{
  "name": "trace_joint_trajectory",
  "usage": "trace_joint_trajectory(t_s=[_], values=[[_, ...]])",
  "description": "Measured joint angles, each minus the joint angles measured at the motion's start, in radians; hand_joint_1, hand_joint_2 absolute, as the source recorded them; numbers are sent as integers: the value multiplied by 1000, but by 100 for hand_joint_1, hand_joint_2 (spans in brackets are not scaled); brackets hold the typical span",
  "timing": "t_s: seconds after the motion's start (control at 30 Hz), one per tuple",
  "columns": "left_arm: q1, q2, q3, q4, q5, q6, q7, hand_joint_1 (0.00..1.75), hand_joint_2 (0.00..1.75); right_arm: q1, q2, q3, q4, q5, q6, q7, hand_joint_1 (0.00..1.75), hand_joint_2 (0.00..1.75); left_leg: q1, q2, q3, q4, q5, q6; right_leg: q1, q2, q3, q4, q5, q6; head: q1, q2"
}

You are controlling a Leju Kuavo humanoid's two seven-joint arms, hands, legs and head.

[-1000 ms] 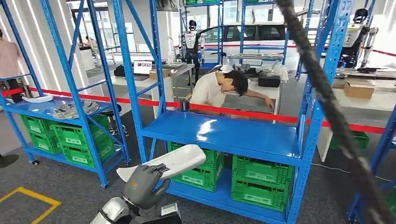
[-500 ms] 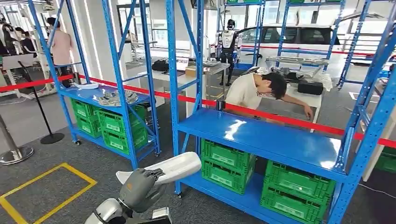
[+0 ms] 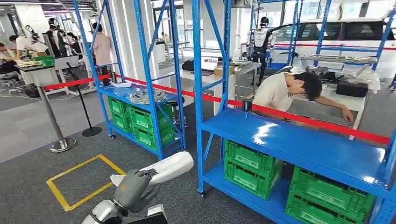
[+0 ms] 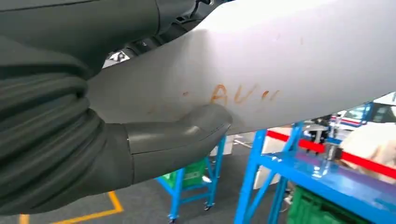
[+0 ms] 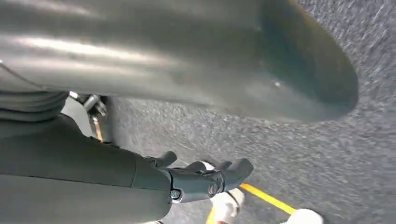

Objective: Take the parts from the cabinet and place them on the table.

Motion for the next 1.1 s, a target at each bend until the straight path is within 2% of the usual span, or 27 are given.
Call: trace_joint_trajectory(t_s=[0.03, 0.07, 0.1, 0.13, 0.17, 0.27, 0.3, 0.33, 0.37, 0.43, 0.47, 0.5, 0.57, 0.6, 0.63, 0.67, 0.73, 0.77, 0.8, 0.83, 0.87, 0.93, 0.97, 1.0, 1.03, 1.07, 1.1], values=[[2, 2, 0, 3, 2, 5, -5, 175, 175, 0, 0, 0, 0, -8, 1, -19, 0, 0, 0, 8, 41, -74, 38, 1, 0, -11, 1, 0, -1, 2, 0, 0], [1, 2, 0, 6, 2, 15, -8, 175, 175, -1, 0, 0, 0, -17, 0, -36, 0, 0, 0, 25, 87, -157, 73, 4, 0, -20, 3, 0, -3, 4, 0, 0], [1, 2, 1, 9, 1, 31, -10, 175, 175, -1, 0, 0, 0, -24, -2, -50, 0, 0, -4, 69, 129, -238, 84, 8, 1, -30, 7, 0, -5, 8, 0, 0], [0, -1, 1, 11, 1, 50, -13, 175, 175, -1, -2, 0, 0, -27, -3, -54, 0, 0, -19, 91, 143, -253, 73, 17, 9, -38, 6, 2, -9, 14, 0, 0], [0, -4, 2, 14, 1, 65, -13, 175, 175, -1, -4, -1, 0, -30, -4, -53, 0, 0, -17, 72, 138, -253, 77, 25, 7, -48, 7, 0, -8, 20, 1, 0], [0, -5, 4, 19, -2, 79, -12, 175, 175, -5, -5, -1, 0, -31, -3, -46, 0, 0, -20, 33, 138, -262, 85, 42, 4, -84, 19, -3, -14, 38, 0, 0], [-1, -9, 4, 19, -2, 79, -12, 175, 175, -6, -7, -1, 0, -31, -3, -45, 0, 0, -14, 23, 144, -267, 89, 47, -4, -44, 14, 13, -24, 44, 0, 0], [-6, -13, 6, 22, -2, 81, -9, 175, 175, -7, -7, -1, 0, -31, -3, -45, 0, 0, -10, 14, 142, -267, 90, 54, -4, 6, -7, 60, -53, 44, 0, 0], [-7, -18, 6, 23, -2, 81, -9, 175, 175, -5, -8, -1, 0, -31, -3, -45, 0, 0, -10, 3, 142, -267, 90, 58, -3, 36, -50, 147, -95, 46, 2, 0], [-2, -29, 5, 28, -6, 87, -9, 175, 175, -3, -10, -1, 0, -31, -3, -45, 0, 0, -10, -24, 140, -266, 88, 61, -3, 52, -128, 291, -141, 49, 2, 0], [0, -29, 5, 29, -7, 92, -10, 175, 175, -2, -12, -1, 0, -34, -4, -45, 0, 0, -10, -37, 140, -264, 88, 61, -3, 52, -147, 314, -135, 49, 1, 0], [2, -29, 6, 31, -7, 97, -9, 175, 175, -1, -14, -2, 0, -43, -7, -48, 0, 0, -10, -50, 141, -261, 88, 60, -3, 52, -143, 290, -106, 49, 2, 0], [2, -32, 6, 28, -10, 105, -6, 175, 175, -2, -17, -8, 0, -56, -13, -48, 0, 0, -5, -78, 141, -252, 83, 53, -8, 64, -76, 131, -11, 49, 2, 0], [1, -35, 6, 25, -11, 106, -5, 175, 175, -2, -19, -10, 0, -58, -13, -48, 0, 0, -3, -90, 138, -245, 79, 46, -13, 95, -40, 50, 23, 50, 2, 0], [0, -37, 7, 23, -16, 106, -4, 175, 175, -2, -20, -11, 0, -59, -12, -48, 0, 0, -9, -101, 129, -236, 73, 38, -15, 134, -29, 24, 4, 54, 2, 0], [0, -38, 8, 20, -19, 106, -2, 175, 175, -3, -20, -11, 0, -59, -11, -48, 0, 0, -6, -114, 125, -236, 75, 32, -16, 121, -27, 24, 7, 49, 2, 0], [0, -38, 10, 16, -24, 105, 2, 175, 175, -8, -21, -14, 0, -60, -8, -48, 0, 0, 0, -130, 123, -244, 81, 18, -7, 104, -27, 24, 8, 37, 2, 0], [0, -36, 13, 13, -25, 104, 5, 175, 175, -10, -20, -16, 0, -60, -7, -49, 0, 0, 0, -140, 116, -245, 81, 11, -11, 93, -24, 19, 12, 29, 1, 0], [3, -33, 16, 8, -26, 103, 8, 175, 175, -11, -19, -16, 0, -60, -5, -49, 0, 0, -1, -107, 115, -234, 75, 9, -13, 78, -20, 12, 14, 21, 2, 0], [1, -32, 19, 4, -26, 102, 12, 175, 175, -11, -20, -16, 0, -60, -4, -50, 0, 0, -7, -49, 97, -197, 50, 5, -12, 72, -18, 10, 12, 14, -4, 0], [0, -32, 20, 0, -26, 101, 13, 175, 175, -11, -19, -17, 0, -60, -3, -50, 0, 0, -5, -23, 65, -133, 16, 1, -9, 61, -17, 10, 12, 10, -3, 0], [6, -33, 20, -5, -26, 94, 17, 175, 175, -8, -20, -18, 0, -58, -2, -49, 0, 0, -3, -5, -10, 16, -44, -4, -5, 35, -16, 10, 8, 5, -3, 0], [13, -32, 20, -8, -29, 92, 23, 175, 175, -9, -21, -18, 0, -57, -2, -49, 0, 0, -2, -3, -31, 55, -48, -5, -4, 22, -16, 10, 7, 3, -3, 0], [19, -32, 21, -11, -32, 88, 29, 175, 175, -9, -21, -18, 0, -53, -2, -49, 0, 0, -2, -1, -25, 39, -27, -4, -4, 11, -14, 10, 4, 3, -3, 0], [23, -30, 21, -14, -36, 85, 34, 175, 175, -9, -21, -18, 0, -51, -2, -49, 0, 0, -2, 1, 2, -15, 8, -2, -3, 1, -12, 10, 2, 3, -3, 0], [24, -28, 22, -18, -38, 84, 35, 175, 175, -9, -21, -18, 0, -50, -3, -49, 0, 0, -3, 10, 44, -96, 51, 3, -2, -10, -8, 10, 0, 4, -3, 0], [24, -27, 23, -24, -39, 84, 36, 175, 175, -9, -21, -18, 0, -48, -2, -49, 0, 0, -7, 35, 90, -184, 88, 10, 0, -19, -4, 10, -4, 6, -3, 0]])
